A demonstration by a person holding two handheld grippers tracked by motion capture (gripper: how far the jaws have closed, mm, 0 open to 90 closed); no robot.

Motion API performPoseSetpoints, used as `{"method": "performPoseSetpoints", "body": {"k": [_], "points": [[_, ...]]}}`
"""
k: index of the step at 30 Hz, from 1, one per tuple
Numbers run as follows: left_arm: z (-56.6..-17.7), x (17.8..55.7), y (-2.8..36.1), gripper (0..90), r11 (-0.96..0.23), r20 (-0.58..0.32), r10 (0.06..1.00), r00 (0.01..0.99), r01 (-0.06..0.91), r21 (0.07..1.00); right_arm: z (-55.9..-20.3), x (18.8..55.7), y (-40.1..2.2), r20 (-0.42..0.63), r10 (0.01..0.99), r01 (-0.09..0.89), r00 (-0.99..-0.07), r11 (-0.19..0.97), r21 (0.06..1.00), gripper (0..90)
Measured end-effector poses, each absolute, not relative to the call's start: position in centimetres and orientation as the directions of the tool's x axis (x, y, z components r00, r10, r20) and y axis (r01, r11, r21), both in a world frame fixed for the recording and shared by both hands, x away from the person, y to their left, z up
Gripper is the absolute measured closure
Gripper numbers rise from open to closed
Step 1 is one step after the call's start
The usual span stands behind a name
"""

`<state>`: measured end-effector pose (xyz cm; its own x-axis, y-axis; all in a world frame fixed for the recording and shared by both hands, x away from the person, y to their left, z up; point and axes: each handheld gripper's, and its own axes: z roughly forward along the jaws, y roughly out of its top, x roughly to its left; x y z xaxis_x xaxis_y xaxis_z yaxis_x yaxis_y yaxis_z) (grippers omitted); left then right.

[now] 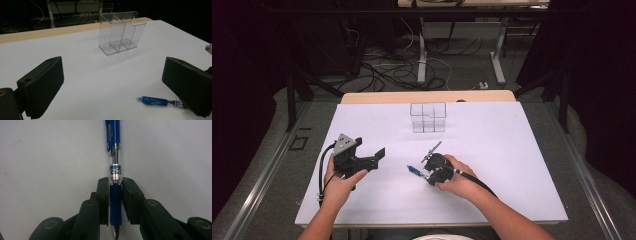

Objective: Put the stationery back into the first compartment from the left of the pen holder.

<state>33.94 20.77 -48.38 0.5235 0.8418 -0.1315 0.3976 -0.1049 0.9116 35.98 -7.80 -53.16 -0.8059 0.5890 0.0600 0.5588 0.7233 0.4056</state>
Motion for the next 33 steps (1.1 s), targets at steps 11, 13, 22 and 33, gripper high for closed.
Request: {"method": "performPoseSetpoints", "body": {"k": [11,13,22,33], "points": [[-48.54,34.04,20.71,3.9,-0.112,-0.126,0.843,0.524,0.399,0.91,-53.3,36.04,-7.49,0.04,0.587,0.556,-0.809,0.741,0.376,79.7],[-48.56,34.05,20.75,3.9,-0.12,-0.12,0.842,0.527,0.398,0.909,-53.3,36.09,-7.39,0.034,0.579,0.548,-0.815,0.749,0.372,79.8],[-48.65,34.08,20.72,4.0,-0.116,-0.124,0.841,0.527,0.399,0.909,-53.27,35.9,-7.28,0.022,0.586,0.55,-0.81,0.748,0.371,80.0],[-48.63,34.1,20.78,4.7,-0.127,-0.114,0.84,0.53,0.397,0.909,-52.59,35.22,-7.23,-0.075,0.548,0.474,-0.833,0.778,0.412,80.1]]}}
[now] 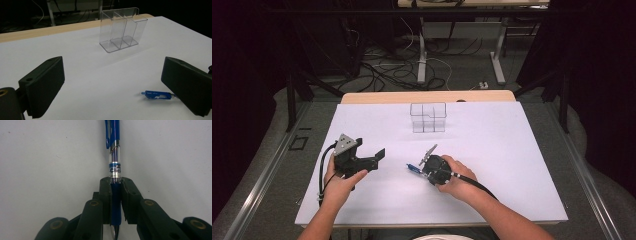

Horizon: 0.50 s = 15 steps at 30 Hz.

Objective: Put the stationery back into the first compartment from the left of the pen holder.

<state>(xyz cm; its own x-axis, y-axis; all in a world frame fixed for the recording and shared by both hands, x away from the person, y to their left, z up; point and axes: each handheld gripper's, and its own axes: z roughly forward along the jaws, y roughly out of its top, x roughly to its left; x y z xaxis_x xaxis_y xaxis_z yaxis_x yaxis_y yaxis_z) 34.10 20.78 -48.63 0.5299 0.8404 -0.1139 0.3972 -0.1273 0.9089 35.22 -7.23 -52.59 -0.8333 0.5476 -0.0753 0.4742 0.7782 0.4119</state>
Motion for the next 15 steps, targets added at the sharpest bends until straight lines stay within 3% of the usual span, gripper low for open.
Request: {"method": "performPoseSetpoints", "body": {"k": [15], "points": [[-48.7,34.3,20.9,5.5,-0.126,-0.118,0.842,0.526,0.404,0.906,-50.8,34.5,-8.2,-0.263,0.465,0.307,-0.845,0.826,0.473,80.1]]}}
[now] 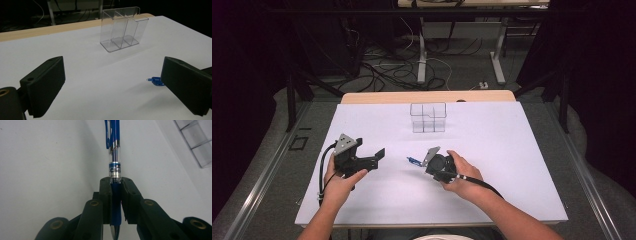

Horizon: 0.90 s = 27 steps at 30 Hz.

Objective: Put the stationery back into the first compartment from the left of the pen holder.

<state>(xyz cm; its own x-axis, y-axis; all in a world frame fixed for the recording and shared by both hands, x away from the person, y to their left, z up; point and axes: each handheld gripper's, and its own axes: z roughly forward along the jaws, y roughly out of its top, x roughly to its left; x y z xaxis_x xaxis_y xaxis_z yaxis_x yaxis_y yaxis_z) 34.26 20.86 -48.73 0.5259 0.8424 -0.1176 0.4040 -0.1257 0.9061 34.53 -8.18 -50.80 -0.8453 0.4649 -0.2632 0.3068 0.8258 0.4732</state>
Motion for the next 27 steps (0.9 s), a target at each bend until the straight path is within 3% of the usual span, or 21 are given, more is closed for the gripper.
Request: {"method": "performPoseSetpoints", "body": {"k": [9,10,17,27], "points": [[-48.7,34.3,21.0,5.8,-0.122,-0.121,0.845,0.521,0.409,0.905,-50.3,33.5,-8.5,-0.41,0.382,0.163,-0.828,0.864,0.476,80.1],[-48.7,34.4,21.0,5.8,-0.121,-0.122,0.844,0.523,0.406,0.906,-50.3,33.3,-8.5,-0.469,0.345,0.109,-0.813,0.882,0.459,80.1],[-48.7,34.3,21.0,6.4,-0.121,-0.121,0.845,0.521,0.406,0.906,-50.2,32.8,-8.8,-0.613,0.239,-0.015,-0.753,0.925,0.379,80.1],[-48.5,34.4,21.1,7.9,-0.118,-0.127,0.848,0.514,0.417,0.901,-49.9,32.6,-9.7,-0.74,0.082,-0.169,-0.668,0.951,0.258,80.1]]}}
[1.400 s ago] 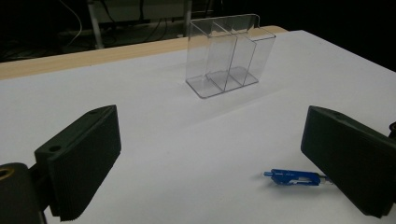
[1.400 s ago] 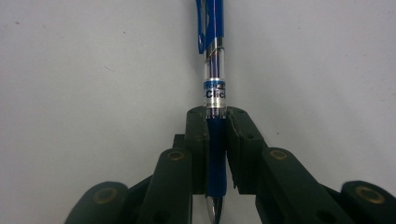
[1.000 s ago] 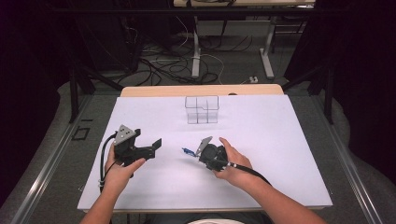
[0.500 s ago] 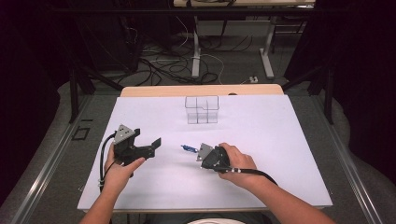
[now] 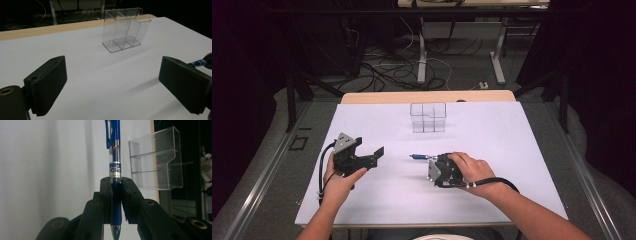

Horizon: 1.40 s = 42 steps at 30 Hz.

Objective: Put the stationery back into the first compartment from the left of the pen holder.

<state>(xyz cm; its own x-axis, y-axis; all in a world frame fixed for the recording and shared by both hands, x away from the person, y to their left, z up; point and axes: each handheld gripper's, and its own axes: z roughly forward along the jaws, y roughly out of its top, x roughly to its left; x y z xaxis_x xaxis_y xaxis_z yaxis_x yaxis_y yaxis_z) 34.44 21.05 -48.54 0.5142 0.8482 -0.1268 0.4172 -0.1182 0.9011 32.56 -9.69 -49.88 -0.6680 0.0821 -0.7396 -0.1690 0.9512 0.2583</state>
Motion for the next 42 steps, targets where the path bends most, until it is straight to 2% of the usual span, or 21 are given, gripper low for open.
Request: {"method": "performPoseSetpoints", "body": {"k": [6,7,11,12,22,31,36,39,42], "points": [[-48.6,34.7,20.7,10.4,-0.109,-0.137,0.847,0.514,0.42,0.901,-49.8,32.3,-10.2,-0.799,-0.023,-0.252,-0.601,0.954,0.162,80.1],[-48.6,34.7,20.6,12.1,-0.109,-0.136,0.845,0.517,0.415,0.903,-49.9,32.1,-10.4,-0.824,-0.073,-0.291,-0.561,0.95,0.114,80.1],[-48.4,34.7,20.5,14.6,-0.113,-0.138,0.841,0.523,0.42,0.9,-49.9,31.8,-10.7,-0.848,-0.141,-0.334,-0.51,0.942,0.045,80.1],[-48.4,34.8,20.5,15.0,-0.105,-0.143,0.845,0.516,0.423,0.9,-49.9,31.6,-10.8,-0.86,-0.183,-0.355,-0.476,0.935,-0.003,80.1],[-48.2,35.2,19.8,16.3,-0.119,-0.146,0.843,0.519,0.443,0.889,-49.6,31.2,-11.7,-0.876,-0.309,-0.393,-0.37,0.907,-0.153,80.1],[-47.5,35.5,18.9,22.0,-0.135,-0.142,0.826,0.545,0.435,0.89,-49.5,31.2,-12.0,-0.873,-0.359,-0.407,-0.33,0.888,-0.212,80.1],[-47.0,35.8,17.4,25.7,-0.229,-0.07,0.789,0.61,0.398,0.888,-49.4,31.4,-12.2,-0.874,-0.377,-0.408,-0.307,0.882,-0.238,80.1],[-46.3,36.2,16.0,28.0,-0.288,-0.03,0.753,0.657,0.37,0.883,-49.3,31.4,-12.2,-0.865,-0.384,-0.406,-0.325,0.882,-0.239,80.1],[-46.0,36.4,15.3,28.6,-0.312,-0.02,0.736,0.676,0.366,0.877,-49.2,31.4,-12.2,-0.863,-0.384,-0.408,-0.329,0.882,-0.237,80.1]]}}
